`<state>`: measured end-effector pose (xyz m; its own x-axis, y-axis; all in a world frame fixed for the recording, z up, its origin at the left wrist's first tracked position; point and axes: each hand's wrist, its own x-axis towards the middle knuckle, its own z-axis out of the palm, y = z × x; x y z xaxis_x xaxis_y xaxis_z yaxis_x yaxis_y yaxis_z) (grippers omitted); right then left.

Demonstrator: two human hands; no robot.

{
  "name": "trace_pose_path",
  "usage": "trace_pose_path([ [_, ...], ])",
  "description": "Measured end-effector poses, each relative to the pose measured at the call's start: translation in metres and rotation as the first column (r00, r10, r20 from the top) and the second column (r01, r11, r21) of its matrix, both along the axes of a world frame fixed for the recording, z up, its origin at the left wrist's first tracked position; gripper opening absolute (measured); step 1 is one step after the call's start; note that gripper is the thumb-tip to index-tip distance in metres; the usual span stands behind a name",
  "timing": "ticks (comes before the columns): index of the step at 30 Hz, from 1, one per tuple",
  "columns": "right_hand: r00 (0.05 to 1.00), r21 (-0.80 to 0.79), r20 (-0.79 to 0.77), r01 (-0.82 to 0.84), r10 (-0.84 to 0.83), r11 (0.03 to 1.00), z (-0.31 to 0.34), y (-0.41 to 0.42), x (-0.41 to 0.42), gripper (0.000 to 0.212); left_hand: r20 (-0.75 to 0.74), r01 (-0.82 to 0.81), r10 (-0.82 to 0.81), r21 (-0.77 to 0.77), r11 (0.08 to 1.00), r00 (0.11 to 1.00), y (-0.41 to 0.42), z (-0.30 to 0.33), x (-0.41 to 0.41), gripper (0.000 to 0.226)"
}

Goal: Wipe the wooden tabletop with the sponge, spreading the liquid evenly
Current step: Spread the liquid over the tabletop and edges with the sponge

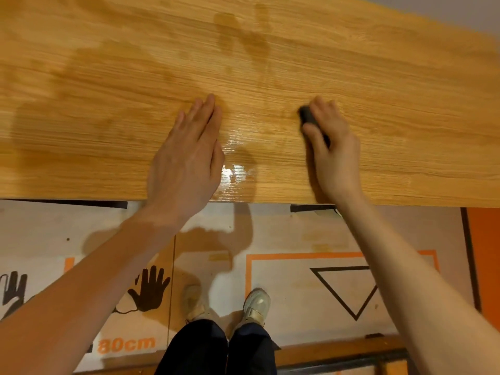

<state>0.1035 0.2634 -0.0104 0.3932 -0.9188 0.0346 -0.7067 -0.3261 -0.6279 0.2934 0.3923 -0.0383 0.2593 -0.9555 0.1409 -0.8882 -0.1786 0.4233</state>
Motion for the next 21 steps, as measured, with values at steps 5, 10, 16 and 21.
trace_pose_path([
  [5, 0.997, 0.04, 0.071, 0.026, -0.028, 0.999, -0.006, 0.058, 0.004, 0.035, -0.021, -0.002, 0.002, -0.009, 1.0, 1.0, 0.001, 0.0, -0.001, 0.05],
  [10, 0.972, 0.038, 0.01, -0.236, 0.235, 0.971, 0.0, 0.086, -0.006, 0.037, -0.022, -0.003, 0.003, 0.004, 1.0, 1.0, 0.0, 0.002, 0.0, 0.051],
  [16, 0.999, -0.021, -0.025, 0.03, -0.031, 0.999, -0.005, 0.023, 0.056, 0.036, -0.023, -0.041, 0.041, 0.003, 0.999, 0.999, 0.0, 0.0, 0.0, 0.053],
  [21, 0.986, -0.035, -0.037, -0.166, 0.165, 0.985, -0.01, 0.127, 0.018, 0.039, -0.012, -0.104, 0.104, 0.021, 0.994, 0.994, 0.002, 0.002, -0.001, 0.057],
])
